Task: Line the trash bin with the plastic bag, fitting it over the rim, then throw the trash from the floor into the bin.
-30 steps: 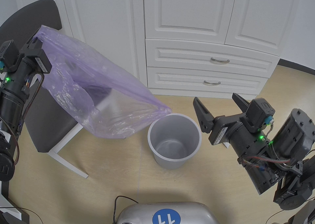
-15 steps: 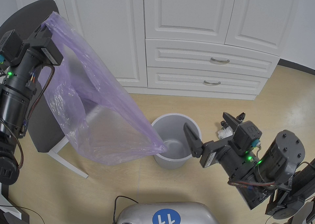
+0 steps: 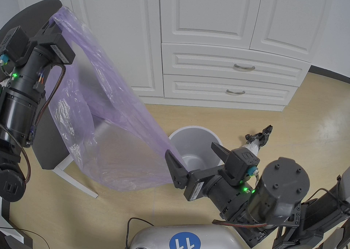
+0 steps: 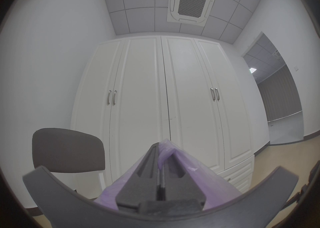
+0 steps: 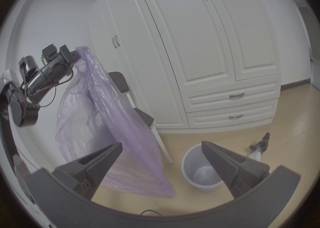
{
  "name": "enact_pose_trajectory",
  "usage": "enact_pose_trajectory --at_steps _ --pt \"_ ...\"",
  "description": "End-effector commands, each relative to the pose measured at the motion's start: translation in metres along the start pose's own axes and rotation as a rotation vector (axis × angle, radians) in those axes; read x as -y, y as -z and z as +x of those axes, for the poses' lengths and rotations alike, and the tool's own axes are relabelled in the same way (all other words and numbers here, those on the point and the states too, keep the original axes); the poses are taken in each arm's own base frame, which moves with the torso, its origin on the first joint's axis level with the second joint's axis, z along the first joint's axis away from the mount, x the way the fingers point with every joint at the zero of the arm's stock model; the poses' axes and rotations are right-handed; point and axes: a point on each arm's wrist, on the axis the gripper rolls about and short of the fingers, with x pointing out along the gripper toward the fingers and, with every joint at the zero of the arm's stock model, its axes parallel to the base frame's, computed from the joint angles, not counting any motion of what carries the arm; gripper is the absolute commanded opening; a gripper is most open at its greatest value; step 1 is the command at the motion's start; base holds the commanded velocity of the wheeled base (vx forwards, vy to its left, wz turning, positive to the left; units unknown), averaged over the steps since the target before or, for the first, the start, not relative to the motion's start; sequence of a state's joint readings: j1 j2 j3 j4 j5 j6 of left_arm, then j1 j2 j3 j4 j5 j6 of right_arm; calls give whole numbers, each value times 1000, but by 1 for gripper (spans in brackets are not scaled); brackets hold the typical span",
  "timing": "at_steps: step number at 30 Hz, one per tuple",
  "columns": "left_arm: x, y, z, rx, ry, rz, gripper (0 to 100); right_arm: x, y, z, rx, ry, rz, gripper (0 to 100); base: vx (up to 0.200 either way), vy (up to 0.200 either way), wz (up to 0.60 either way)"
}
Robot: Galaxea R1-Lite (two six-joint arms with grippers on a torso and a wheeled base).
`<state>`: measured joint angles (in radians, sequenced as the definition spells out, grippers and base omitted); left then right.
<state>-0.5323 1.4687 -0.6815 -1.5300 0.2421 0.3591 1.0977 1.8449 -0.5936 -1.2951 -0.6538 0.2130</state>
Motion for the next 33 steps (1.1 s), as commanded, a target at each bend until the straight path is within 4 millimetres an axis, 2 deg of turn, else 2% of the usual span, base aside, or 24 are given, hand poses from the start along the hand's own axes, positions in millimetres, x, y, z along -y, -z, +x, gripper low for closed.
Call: enact_pose_trajectory --at_steps 1,5,6,9,13,20,23,29,33 --pt "-3 -9 -1 26 -9 -8 0 -15 -45 -2 37 -30 190 100 0 0 0" --pt "-2 -10 -1 29 -8 -11 0 -19 -65 -2 -52 3 282 100 0 0 0" --pt "-2 -10 -1 29 -8 -11 0 -19 -65 -2 -52 3 282 100 0 0 0" --pt "-6 -17 -2 48 -21 -15 0 -20 -92 -4 -125 45 367 100 0 0 0" --pt "-10 -25 -5 70 -27 -19 0 -25 -99 -1 -234 86 447 100 0 0 0" --pt "-11 -32 -4 91 -36 -27 0 -26 -76 9 -320 109 444 100 0 0 0" --pt "-12 -33 -4 96 -37 -30 0 -26 -68 8 -344 108 430 100 0 0 0" --pt "-12 -35 -4 102 -38 -30 0 -31 -33 1 -402 58 389 100 0 0 0" --pt "-13 -36 -4 105 -41 -31 0 -30 -19 1 -420 39 336 100 0 0 0"
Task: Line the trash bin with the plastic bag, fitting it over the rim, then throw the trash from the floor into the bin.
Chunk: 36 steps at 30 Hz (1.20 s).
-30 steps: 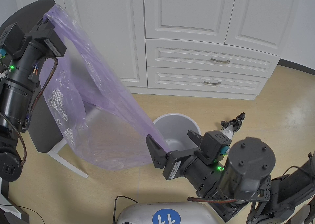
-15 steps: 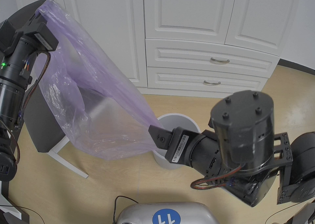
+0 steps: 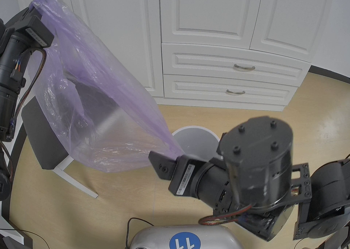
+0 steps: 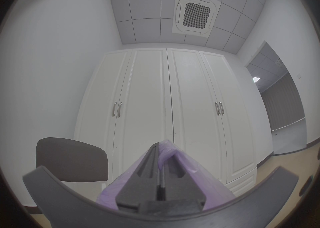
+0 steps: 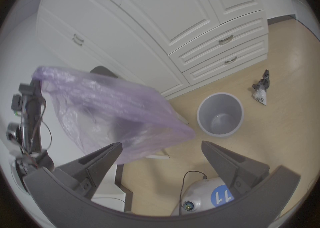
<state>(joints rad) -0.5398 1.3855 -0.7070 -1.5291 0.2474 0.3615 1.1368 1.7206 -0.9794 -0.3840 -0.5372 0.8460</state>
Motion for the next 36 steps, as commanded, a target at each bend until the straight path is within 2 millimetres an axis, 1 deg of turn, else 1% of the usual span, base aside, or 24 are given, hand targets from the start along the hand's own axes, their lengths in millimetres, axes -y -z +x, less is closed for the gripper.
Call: enact_pose_trajectory --at_steps 1,4,5,6,10,17,21,29,33,36 --pt "-1 -3 0 9 -4 -2 0 10 24 9 -56 31 -69 100 0 0 0" --pt "-1 -2 1 7 -4 -2 0 12 27 12 -63 41 -78 100 0 0 0" --pt "0 -1 1 4 -1 1 0 15 33 19 -67 68 -88 100 0 0 0" --pt "0 0 0 2 0 1 0 16 34 21 -65 74 -89 100 0 0 0" --pt "-1 -2 0 5 -1 1 0 16 30 29 -6 49 -48 100 0 0 0" --pt "-1 -2 -1 5 -1 1 0 19 34 44 79 45 -28 100 0 0 0" --pt "-1 -2 -1 6 -1 -1 0 19 34 45 103 25 -18 100 0 0 0" --pt "-4 -11 -2 30 -10 -7 0 21 31 43 254 -83 -29 100 0 0 0" --pt "-5 -13 -3 36 -12 -9 0 27 38 44 314 -128 -73 100 0 0 0" --pt "-6 -15 -3 43 -14 -11 0 34 51 52 398 -174 -125 100 0 0 0"
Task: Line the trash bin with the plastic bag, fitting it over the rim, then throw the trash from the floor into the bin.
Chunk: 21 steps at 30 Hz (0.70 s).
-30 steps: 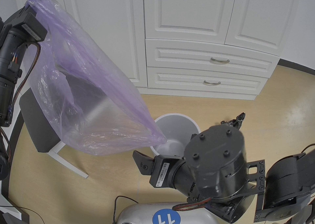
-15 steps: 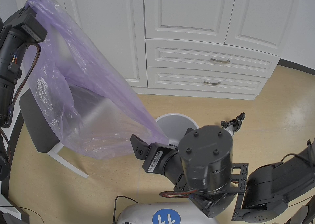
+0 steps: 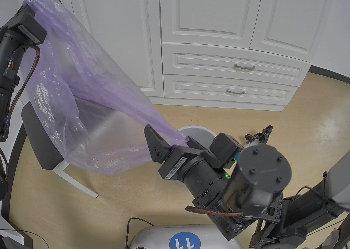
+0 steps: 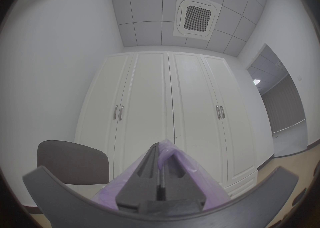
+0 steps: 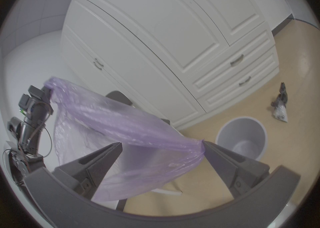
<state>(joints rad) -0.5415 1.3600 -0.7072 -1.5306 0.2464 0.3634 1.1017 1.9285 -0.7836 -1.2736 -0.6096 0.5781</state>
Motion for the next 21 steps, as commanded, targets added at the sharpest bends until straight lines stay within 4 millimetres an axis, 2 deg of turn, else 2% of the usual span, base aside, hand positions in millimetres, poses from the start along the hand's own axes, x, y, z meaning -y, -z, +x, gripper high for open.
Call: enact_pose_trajectory --at_steps 1,3,7,9,12,21 --pt "-3 -6 -1 17 -7 -5 0 23 33 -1 17 -17 -128 100 0 0 0" --pt "-3 -8 0 23 -8 -7 0 34 49 0 -13 -27 -218 100 0 0 0" --pt "-3 -10 0 28 -12 -9 0 37 50 -5 -30 -27 -242 100 0 0 0" --pt "-4 -10 0 29 -13 -8 0 34 29 -26 -41 -71 -283 100 0 0 0" --pt "-3 -9 1 27 -11 -8 0 28 8 -36 -58 -101 -289 100 0 0 0" --pt "-3 -9 0 27 -12 -7 0 22 4 -27 -48 -92 -242 100 0 0 0"
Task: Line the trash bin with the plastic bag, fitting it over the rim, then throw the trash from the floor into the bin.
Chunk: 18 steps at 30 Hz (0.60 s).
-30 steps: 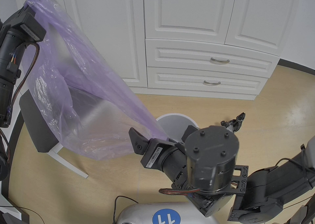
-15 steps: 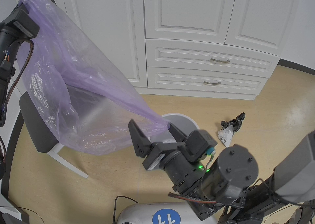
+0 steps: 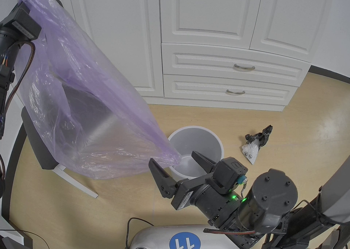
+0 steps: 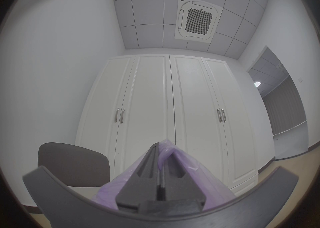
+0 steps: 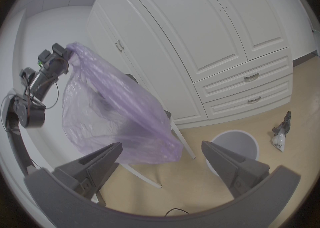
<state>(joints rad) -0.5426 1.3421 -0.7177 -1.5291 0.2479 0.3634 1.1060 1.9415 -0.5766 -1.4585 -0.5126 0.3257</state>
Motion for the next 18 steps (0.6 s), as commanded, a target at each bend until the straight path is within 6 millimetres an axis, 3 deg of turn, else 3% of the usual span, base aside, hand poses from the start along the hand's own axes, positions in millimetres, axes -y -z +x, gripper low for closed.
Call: enact_pose_trajectory --at_steps 1,5,18 --pt "0 -1 0 3 -1 -1 0 -2 -13 -1 26 -11 29 100 0 0 0" --pt "-1 -3 0 8 -4 -3 0 -2 -12 2 22 -5 38 100 0 0 0" --pt "3 -2 -1 4 12 -17 0 2 18 9 -50 15 31 100 0 0 0"
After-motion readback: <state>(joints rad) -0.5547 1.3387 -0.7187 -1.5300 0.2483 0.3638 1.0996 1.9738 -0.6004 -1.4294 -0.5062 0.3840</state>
